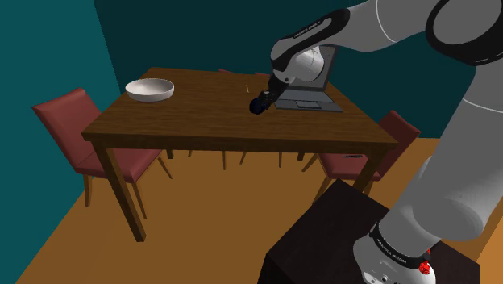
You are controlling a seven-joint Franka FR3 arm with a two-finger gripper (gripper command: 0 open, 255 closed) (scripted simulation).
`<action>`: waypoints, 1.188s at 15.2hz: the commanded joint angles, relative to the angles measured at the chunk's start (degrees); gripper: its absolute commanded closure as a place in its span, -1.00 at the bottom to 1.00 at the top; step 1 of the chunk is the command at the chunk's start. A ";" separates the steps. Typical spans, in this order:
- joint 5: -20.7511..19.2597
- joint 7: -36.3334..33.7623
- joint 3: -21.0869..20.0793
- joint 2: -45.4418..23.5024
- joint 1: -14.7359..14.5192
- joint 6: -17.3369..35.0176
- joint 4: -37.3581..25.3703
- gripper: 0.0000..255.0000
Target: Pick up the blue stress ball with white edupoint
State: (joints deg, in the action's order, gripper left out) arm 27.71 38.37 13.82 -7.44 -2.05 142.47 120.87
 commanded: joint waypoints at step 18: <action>-6.31 -6.47 0.96 5.23 -0.19 -9.56 -5.23 1.00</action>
State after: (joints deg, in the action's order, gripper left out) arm 21.67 32.21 14.77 -2.43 -2.23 133.41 115.97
